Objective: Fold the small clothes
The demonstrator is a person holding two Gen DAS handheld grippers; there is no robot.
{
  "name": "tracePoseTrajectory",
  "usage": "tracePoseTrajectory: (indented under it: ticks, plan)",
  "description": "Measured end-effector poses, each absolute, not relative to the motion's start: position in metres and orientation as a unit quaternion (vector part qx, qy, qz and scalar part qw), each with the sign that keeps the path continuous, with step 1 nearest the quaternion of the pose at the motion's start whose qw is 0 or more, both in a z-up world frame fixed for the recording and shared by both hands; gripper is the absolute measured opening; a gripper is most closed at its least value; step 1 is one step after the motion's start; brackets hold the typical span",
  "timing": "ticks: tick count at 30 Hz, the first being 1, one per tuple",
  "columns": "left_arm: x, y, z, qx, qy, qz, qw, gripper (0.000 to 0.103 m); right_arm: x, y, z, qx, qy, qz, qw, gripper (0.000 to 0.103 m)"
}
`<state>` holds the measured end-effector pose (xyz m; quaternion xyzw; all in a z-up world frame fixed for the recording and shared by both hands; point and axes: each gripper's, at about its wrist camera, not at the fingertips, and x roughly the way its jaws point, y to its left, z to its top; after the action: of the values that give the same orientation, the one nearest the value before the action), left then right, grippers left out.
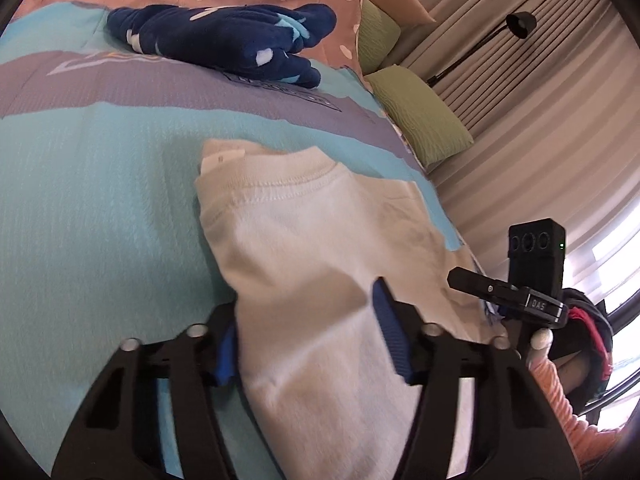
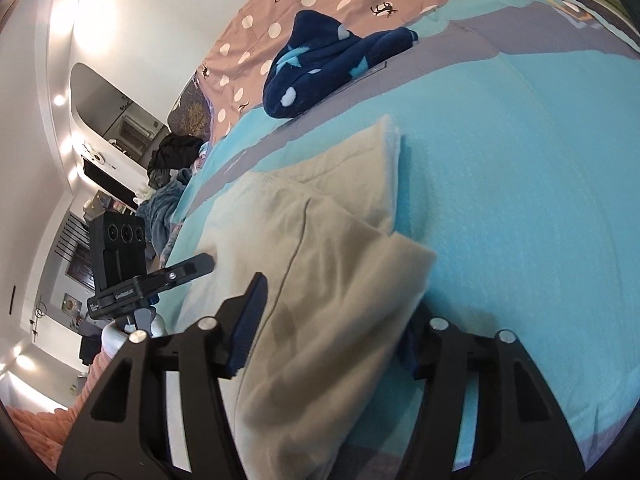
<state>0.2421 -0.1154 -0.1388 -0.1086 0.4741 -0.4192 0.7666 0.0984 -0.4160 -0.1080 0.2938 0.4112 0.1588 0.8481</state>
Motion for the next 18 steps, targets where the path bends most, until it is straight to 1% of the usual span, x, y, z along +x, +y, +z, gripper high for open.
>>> tracePoseTrajectory:
  ticks: [1, 2, 3, 5, 7, 13, 18]
  plan:
    - [0.245, -0.115, -0.14, -0.111, 0.475, -0.416, 0.767, 0.04, 0.098, -0.415, -0.108, 0.292, 0.412, 0.158, 0.849, 0.048]
    - [0.246, -0.113, -0.141, -0.118, 0.476, -0.416, 0.766, 0.038, 0.1, -0.414, -0.109, 0.289, 0.414, 0.156, 0.849, 0.035]
    - [0.247, -0.111, -0.141, -0.127, 0.476, -0.416, 0.764, 0.033, 0.1, -0.414, -0.111, 0.292, 0.417, 0.155, 0.846, 0.027]
    - [0.245, -0.107, -0.14, -0.134, 0.469, -0.413, 0.769, 0.029, 0.097, -0.414, -0.11, 0.296, 0.414, 0.155, 0.847, 0.021]
    - [0.24, -0.106, -0.135, -0.131, 0.456, -0.408, 0.78, 0.026, 0.093, -0.408, -0.104, 0.279, 0.405, 0.145, 0.858, 0.02]
    - [0.207, -0.114, -0.094, -0.058, 0.399, -0.394, 0.826, 0.02, 0.07, -0.396, -0.073, 0.256, 0.361, 0.13, 0.887, 0.017]
    - [0.18, -0.111, -0.055, -0.049, 0.349, -0.42, 0.836, 0.018, 0.044, -0.393, -0.045, 0.244, 0.324, 0.122, 0.906, 0.016]
